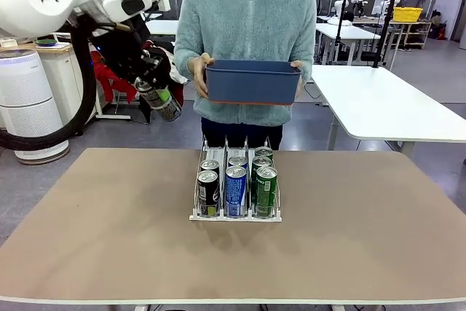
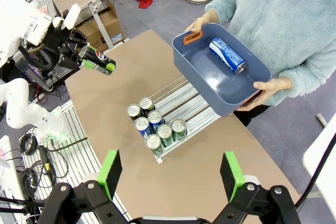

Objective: Fill the beverage cans into the dispenser.
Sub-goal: Place the picked Pepsi coke in the line of the Automatic Can Dispenser with the same cans.

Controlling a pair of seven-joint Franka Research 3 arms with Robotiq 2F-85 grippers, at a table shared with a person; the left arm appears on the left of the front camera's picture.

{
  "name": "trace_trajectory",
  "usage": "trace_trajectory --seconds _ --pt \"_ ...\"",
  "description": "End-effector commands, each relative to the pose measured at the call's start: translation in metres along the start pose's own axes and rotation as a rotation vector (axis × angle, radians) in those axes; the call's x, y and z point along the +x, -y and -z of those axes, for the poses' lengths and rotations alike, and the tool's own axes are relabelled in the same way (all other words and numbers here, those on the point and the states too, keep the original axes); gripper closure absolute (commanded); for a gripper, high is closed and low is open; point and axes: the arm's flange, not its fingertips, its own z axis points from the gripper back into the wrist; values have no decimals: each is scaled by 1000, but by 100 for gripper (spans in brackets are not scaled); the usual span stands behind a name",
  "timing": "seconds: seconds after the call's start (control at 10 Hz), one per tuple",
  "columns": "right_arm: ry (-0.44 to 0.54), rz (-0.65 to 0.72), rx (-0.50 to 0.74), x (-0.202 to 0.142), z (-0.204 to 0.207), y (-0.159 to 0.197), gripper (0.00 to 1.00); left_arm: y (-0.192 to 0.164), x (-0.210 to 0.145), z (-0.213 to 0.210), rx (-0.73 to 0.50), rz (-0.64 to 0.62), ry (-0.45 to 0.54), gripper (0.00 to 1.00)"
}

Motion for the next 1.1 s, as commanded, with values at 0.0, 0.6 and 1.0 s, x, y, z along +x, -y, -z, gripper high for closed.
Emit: trace_trajectory --seconds 0.0,0.6,1.0 --pt "-6 1 6 0 -1 0 0 5 -6 0 17 -13 -17 42" --pt "-6 1 6 0 -1 0 0 7 -3 5 1 -4 -14 42" --pt "-6 1 6 0 -1 0 0 58 0 46 94 -97 -64 42"
